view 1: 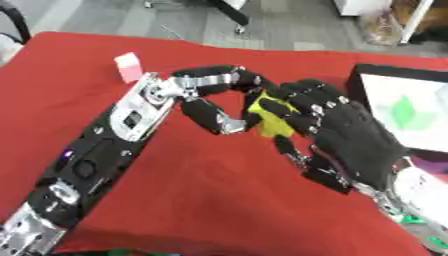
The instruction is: Pick up the objects with one hand, pass them to the other hand, and then place them into the box on the other side of the table.
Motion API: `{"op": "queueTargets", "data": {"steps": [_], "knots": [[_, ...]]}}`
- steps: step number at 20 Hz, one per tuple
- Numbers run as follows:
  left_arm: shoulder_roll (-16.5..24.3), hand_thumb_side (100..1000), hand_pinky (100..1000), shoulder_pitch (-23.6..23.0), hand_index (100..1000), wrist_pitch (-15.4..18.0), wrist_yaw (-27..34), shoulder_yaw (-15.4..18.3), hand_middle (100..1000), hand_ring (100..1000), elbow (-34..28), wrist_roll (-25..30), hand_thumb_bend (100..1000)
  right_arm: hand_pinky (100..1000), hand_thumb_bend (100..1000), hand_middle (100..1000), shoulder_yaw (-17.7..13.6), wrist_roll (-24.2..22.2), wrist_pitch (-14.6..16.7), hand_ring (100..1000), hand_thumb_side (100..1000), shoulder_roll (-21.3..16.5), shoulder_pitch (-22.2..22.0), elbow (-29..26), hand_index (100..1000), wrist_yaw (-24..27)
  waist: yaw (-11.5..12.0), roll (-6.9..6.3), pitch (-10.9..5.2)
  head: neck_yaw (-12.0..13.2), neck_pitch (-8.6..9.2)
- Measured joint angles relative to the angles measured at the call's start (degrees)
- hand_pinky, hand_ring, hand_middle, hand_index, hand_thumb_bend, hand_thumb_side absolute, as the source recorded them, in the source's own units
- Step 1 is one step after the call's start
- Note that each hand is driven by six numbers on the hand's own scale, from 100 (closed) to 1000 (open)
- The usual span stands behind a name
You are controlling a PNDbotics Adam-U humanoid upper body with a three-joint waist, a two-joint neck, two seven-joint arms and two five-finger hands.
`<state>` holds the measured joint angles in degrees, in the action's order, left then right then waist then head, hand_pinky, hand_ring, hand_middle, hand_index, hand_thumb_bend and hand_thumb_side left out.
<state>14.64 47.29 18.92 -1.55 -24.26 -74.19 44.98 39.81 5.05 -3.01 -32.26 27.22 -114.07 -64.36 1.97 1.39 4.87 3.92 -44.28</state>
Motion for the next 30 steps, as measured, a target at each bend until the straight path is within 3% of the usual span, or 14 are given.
{"op": "queueTargets", "data": {"steps": [5,9,12,16,21,30], "knots": [[0.0,303,796,0.1,601,0.1,-0.1,0.0,417,452,0.0,-0.1,100,856,127,849,0.0,-0.4,0.1,825,100,0.0,0.0,0.0,920,-0.5,0.0,0.0,0.0,0.0,0.0],[0.1,292,771,0.2,606,0.1,-0.1,0.0,422,457,0.0,-0.1,100,861,241,862,0.0,-0.9,0.4,831,100,0.0,0.0,0.0,932,-0.7,0.0,0.0,0.0,0.0,0.0],[0.2,271,767,0.5,606,0.1,-0.1,0.1,421,457,0.0,-0.1,100,870,371,877,0.1,-0.9,0.9,834,229,0.0,0.0,0.0,942,-0.7,0.0,0.0,-0.01,0.0,0.0],[0.2,264,767,0.8,605,0.1,-0.3,0.7,420,456,0.1,-0.1,100,885,475,896,0.1,-1.0,1.7,840,305,0.0,0.0,0.0,951,-0.7,-0.1,0.0,-0.01,0.0,0.0],[0.4,273,766,1.5,602,0.3,-0.6,0.7,415,452,0.4,-0.3,100,894,479,902,-0.3,-1.5,2.4,838,287,-0.1,0.0,0.0,954,-0.7,-0.2,-0.05,-0.01,0.0,0.0],[0.5,288,809,1.8,601,0.4,-0.5,0.0,413,452,0.4,-0.4,100,899,361,889,-1.0,-2.1,1.6,820,164,-0.2,0.4,0.0,943,-2.6,-0.3,-0.24,-0.03,0.1,0.0]]}}
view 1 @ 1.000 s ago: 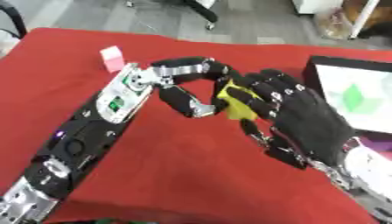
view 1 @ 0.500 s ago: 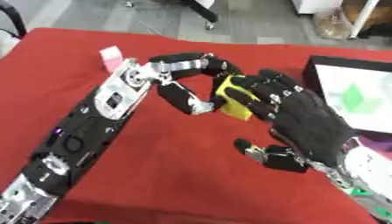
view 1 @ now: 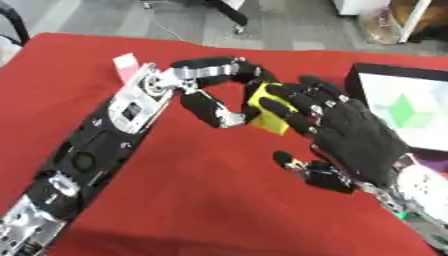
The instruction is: Pick up the objects with one hand, pass them to the other hand, and then place them into the box on the other side of the table.
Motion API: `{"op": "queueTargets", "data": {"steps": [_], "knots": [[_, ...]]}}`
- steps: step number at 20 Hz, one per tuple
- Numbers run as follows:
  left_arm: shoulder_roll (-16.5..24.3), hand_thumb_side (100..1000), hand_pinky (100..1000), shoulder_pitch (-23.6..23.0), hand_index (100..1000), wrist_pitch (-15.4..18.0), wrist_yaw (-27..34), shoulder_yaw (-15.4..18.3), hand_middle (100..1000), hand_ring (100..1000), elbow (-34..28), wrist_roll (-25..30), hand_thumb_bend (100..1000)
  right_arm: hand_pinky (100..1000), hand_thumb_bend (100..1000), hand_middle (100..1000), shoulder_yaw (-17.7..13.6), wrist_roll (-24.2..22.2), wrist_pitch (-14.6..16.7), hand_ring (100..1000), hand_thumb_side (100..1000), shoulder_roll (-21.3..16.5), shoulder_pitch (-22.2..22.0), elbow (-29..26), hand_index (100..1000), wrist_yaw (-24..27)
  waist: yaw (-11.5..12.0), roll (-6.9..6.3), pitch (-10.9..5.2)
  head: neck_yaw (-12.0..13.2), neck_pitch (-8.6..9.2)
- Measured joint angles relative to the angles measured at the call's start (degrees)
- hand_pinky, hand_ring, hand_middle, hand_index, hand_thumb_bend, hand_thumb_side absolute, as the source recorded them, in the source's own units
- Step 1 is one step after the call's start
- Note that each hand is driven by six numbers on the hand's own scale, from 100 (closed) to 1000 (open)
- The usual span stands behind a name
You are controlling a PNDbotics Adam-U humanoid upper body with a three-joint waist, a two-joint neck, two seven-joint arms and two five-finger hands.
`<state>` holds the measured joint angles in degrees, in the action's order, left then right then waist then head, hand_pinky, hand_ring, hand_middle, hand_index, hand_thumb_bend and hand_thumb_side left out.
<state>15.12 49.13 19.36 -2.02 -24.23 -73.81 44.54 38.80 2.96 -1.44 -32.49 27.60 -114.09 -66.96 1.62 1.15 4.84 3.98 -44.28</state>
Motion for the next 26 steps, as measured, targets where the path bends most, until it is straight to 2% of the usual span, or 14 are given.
{"op": "queueTargets", "data": {"steps": [8,18,22,24,25,26], "knots": [[0.2,315,867,0.3,597,-0.6,1.0,-0.4,409,449,-0.1,0.6,100,909,320,880,0.0,-0.3,-1.2,808,138,0.0,0.2,0.0,930,-2.8,0.1,-0.01,-0.01,0.0,0.0],[0.5,384,872,0.3,596,-2.4,3.0,-1.4,409,448,-0.4,2.4,100,920,275,865,-0.1,-1.6,-0.6,801,127,0.0,0.2,0.0,914,-5.0,0.3,0.0,-0.11,-0.2,0.0],[0.5,392,865,0.4,598,-3.2,3.2,-1.6,411,450,-0.4,3.2,100,904,243,815,-0.1,-1.4,-0.6,781,115,0.0,0.2,0.0,871,-5.4,0.3,-0.01,-0.11,-0.3,0.0],[0.5,391,858,0.5,600,-3.5,3.4,-1.8,414,452,-0.4,3.5,100,893,199,751,0.0,-0.6,-0.6,762,104,0.0,0.3,0.0,811,-5.4,0.3,-0.01,-0.11,-0.4,0.0],[0.5,395,854,0.5,602,-3.6,3.5,-1.8,416,453,-0.4,3.6,100,882,131,697,0.1,0.0,-0.7,744,100,0.0,0.3,0.0,763,-5.4,0.3,-0.01,-0.11,-0.5,0.0],[0.5,395,852,0.6,603,-3.6,3.6,-1.8,417,454,-0.4,3.6,100,877,116,675,0.1,0.6,-0.9,737,100,0.0,0.3,0.0,744,-5.4,0.3,-0.01,-0.11,-0.5,0.0]]}}
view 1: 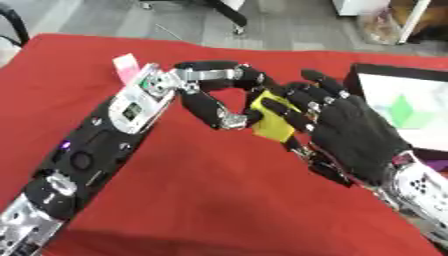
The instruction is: Pick up the objects with one hand, pass them to the other hand, and then place them into the box on the other side of the table.
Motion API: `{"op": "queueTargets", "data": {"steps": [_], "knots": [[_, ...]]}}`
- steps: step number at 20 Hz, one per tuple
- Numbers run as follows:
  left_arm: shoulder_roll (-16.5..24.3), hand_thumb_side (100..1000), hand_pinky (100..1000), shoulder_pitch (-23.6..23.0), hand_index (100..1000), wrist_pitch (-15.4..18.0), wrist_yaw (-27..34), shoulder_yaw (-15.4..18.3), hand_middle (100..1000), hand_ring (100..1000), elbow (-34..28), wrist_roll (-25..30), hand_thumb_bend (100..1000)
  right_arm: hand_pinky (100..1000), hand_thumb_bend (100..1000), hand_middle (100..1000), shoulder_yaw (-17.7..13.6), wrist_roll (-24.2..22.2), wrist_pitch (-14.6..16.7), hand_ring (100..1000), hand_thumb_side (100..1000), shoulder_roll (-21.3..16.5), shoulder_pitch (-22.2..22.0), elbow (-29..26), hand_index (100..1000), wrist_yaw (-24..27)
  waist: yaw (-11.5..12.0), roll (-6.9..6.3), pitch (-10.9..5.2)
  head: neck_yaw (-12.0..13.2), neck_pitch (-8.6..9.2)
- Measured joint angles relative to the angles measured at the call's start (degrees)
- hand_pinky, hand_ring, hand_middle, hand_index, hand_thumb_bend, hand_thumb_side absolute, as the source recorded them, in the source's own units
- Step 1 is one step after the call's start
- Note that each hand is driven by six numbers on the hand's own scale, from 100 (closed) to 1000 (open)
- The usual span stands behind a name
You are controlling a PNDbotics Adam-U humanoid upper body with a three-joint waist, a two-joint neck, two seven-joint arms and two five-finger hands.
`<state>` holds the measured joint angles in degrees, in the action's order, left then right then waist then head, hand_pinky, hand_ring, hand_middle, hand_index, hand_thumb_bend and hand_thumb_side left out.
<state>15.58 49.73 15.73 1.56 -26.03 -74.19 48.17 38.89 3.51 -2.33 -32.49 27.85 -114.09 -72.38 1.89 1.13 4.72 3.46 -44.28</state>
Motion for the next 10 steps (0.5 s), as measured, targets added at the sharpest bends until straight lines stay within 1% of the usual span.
{"op": "queueTargets", "data": {"steps": [1,2,3,6,9,10], "knots": [[0.0,400,847,0.1,609,-0.1,0.2,0.0,423,458,0.0,0.1,100,853,100,597,0.0,0.7,-0.2,704,100,0.0,-0.1,0.0,673,0.0,0.0,-0.01,0.0,0.0,0.0],[0.0,401,844,0.2,612,-0.1,0.4,0.0,426,461,-0.1,0.1,100,842,100,569,0.0,1.5,-0.5,693,100,0.0,-0.1,0.0,648,0.0,0.0,-0.02,0.0,0.0,0.0],[0.0,407,838,0.2,616,-0.1,0.5,0.0,431,463,-0.3,0.1,100,823,100,521,0.2,2.5,-0.9,671,100,-0.1,-0.1,0.0,603,0.1,0.0,-0.03,0.0,0.0,0.0],[0.0,450,819,0.3,645,-0.2,1.2,0.0,455,481,-0.6,0.2,100,787,100,447,0.4,6.0,-2.2,633,100,-0.2,-0.4,0.2,530,0.9,0.0,-0.04,0.0,0.0,0.0],[0.0,635,821,0.3,673,-0.2,1.9,0.1,481,506,-0.9,0.2,100,776,100,394,0.7,9.3,-3.3,626,100,-0.2,-0.6,0.3,500,2.1,0.0,-0.04,0.0,0.0,0.0],[0.0,729,822,0.3,686,-0.2,2.1,0.2,494,519,-1.0,0.2,100,775,100,380,0.7,10.1,-3.5,625,100,-0.2,-0.6,0.3,492,2.6,0.0,-0.03,0.0,0.0,0.0]]}}
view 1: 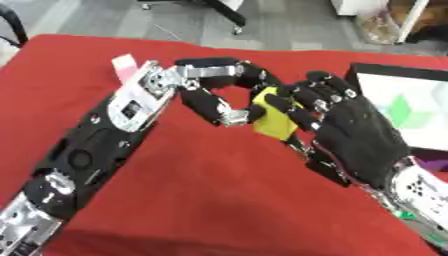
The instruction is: Pick up the objects with one hand, pass them to the other hand, and then place them into the box on the other side of the table.
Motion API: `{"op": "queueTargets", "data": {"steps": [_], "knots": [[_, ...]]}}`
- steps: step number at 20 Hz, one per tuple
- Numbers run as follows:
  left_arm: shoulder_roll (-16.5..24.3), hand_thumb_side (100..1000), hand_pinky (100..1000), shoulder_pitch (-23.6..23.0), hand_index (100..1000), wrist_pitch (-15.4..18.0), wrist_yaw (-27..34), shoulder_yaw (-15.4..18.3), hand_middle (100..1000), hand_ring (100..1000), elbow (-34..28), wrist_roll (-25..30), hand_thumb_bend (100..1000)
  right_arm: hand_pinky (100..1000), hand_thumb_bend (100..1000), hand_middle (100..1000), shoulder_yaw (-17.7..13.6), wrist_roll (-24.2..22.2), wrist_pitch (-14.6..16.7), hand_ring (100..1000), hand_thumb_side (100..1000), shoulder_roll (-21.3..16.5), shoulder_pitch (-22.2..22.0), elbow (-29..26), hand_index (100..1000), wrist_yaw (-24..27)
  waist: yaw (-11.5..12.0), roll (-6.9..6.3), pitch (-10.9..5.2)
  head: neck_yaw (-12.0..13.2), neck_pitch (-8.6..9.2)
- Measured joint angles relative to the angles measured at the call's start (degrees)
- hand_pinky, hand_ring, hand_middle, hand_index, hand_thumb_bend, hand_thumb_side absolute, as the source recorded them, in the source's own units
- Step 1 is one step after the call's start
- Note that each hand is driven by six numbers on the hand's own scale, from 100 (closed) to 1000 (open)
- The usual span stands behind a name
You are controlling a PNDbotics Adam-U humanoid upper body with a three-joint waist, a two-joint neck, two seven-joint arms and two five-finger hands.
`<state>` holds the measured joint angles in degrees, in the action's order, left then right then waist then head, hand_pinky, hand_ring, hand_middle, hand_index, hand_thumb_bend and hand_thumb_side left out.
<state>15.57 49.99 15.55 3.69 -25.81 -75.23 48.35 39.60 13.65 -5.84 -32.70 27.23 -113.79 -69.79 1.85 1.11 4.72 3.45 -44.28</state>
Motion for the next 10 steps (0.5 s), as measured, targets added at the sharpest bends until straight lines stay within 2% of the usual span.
{"op": "queueTargets", "data": {"steps": [1,3,7,10], "knots": [[0.0,856,824,0.0,708,0.0,0.1,0.2,516,542,-0.1,0.0,100,773,100,362,0.0,0.7,-0.2,626,100,0.0,0.0,0.0,478,0.3,0.0,0.01,0.0,0.0,0.0],[-0.1,1000,828,0.0,764,-0.1,0.3,0.8,577,598,-0.1,0.1,100,770,100,329,0.0,1.7,-0.3,626,100,0.0,0.0,0.0,458,0.9,0.0,0.03,0.0,0.0,0.0],[0.2,1000,843,-0.2,846,-0.2,0.3,4.0,740,723,1.0,0.2,100,768,100,318,-0.5,3.5,-0.3,623,100,-0.3,0.0,0.1,408,2.2,0.0,0.07,-0.03,-0.1,0.0],[0.7,1000,844,-0.7,872,-0.3,0.0,7.7,794,762,2.7,0.3,116,756,100,315,-2.0,5.3,0.0,622,100,-1.7,-0.1,0.1,395,3.5,0.1,0.1,-0.04,-1.0,0.0]]}}
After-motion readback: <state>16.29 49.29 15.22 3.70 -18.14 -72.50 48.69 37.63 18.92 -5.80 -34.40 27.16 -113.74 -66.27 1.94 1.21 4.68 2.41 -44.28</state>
